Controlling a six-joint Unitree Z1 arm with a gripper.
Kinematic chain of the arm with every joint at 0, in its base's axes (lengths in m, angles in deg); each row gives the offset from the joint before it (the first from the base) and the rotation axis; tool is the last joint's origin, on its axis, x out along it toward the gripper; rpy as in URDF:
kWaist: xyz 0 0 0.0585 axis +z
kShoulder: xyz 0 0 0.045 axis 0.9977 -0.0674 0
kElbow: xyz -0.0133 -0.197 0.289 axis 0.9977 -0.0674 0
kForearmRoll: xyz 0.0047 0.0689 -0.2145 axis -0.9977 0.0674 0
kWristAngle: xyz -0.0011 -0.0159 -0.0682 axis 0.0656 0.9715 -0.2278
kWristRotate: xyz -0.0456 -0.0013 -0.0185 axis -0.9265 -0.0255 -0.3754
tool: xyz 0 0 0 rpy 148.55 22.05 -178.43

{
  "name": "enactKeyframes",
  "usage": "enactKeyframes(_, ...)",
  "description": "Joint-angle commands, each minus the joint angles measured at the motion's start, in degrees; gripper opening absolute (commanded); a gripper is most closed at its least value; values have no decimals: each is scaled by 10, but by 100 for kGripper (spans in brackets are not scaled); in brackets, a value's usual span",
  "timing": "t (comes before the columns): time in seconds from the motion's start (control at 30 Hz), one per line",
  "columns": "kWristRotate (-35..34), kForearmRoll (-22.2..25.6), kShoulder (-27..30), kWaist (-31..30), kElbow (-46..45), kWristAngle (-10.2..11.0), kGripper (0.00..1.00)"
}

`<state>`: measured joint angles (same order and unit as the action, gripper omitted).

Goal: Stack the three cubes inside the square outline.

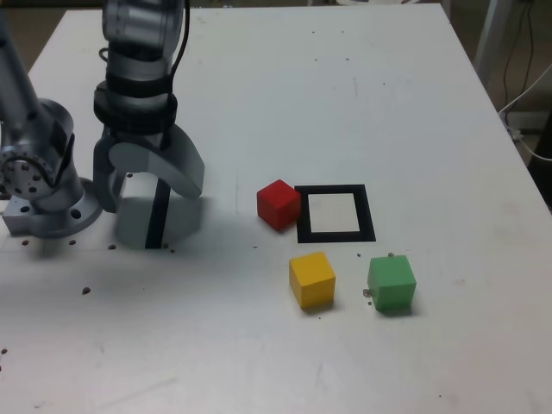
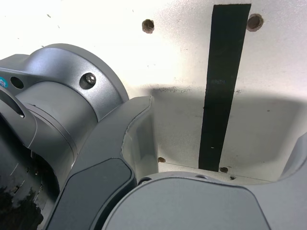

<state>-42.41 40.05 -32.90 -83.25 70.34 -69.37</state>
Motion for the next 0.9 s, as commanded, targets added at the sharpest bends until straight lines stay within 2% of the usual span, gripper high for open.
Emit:
enactKeyframes(0.0,5,-1,2,1,5,0,100)
enactKeyframes(0.47,41,-3,4,1,38,23,100)
enactKeyframes(0.73,93,5,7,1,63,60,100)
enactKeyframes(0.87,135,2,8,-3,82,69,100)
